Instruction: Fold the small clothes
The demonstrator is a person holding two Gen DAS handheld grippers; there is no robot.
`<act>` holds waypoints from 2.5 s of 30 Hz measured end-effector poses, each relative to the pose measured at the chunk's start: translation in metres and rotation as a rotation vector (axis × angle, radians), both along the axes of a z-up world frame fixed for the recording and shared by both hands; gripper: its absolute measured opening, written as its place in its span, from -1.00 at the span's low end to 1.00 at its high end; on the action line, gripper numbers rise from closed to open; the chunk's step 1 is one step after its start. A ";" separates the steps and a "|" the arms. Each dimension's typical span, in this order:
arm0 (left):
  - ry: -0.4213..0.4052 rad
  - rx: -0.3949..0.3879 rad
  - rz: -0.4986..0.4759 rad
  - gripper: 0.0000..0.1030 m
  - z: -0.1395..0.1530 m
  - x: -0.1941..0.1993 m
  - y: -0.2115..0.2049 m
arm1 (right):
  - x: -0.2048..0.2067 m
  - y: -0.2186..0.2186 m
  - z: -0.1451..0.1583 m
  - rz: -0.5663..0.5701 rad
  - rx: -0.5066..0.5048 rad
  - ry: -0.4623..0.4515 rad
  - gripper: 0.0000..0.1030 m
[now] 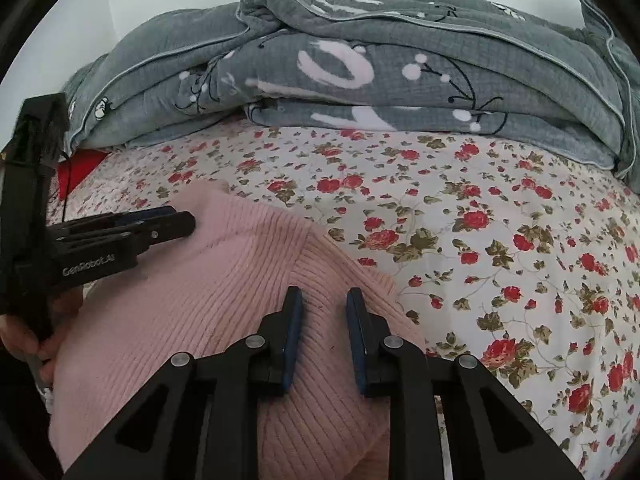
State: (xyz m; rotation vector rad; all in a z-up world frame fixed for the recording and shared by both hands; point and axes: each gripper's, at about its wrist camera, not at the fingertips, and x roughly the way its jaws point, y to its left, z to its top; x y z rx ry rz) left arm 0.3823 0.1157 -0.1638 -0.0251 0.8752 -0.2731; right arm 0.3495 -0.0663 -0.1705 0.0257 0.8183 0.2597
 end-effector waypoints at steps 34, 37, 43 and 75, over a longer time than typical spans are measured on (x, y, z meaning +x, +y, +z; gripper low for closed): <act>-0.041 -0.011 -0.052 -0.03 0.029 -0.085 0.000 | -0.075 -0.026 0.036 0.048 0.072 -0.092 -0.31; -0.033 -0.091 -0.046 -0.02 0.033 -0.116 0.006 | -0.112 -0.034 0.039 0.085 0.114 -0.128 -0.21; -0.046 -0.103 -0.105 0.15 0.034 -0.163 -0.010 | -0.158 -0.025 0.025 0.138 0.029 -0.181 -0.22; 0.064 -0.173 0.028 0.17 0.016 -0.190 0.006 | -0.138 -0.040 0.007 0.043 0.103 -0.032 -0.05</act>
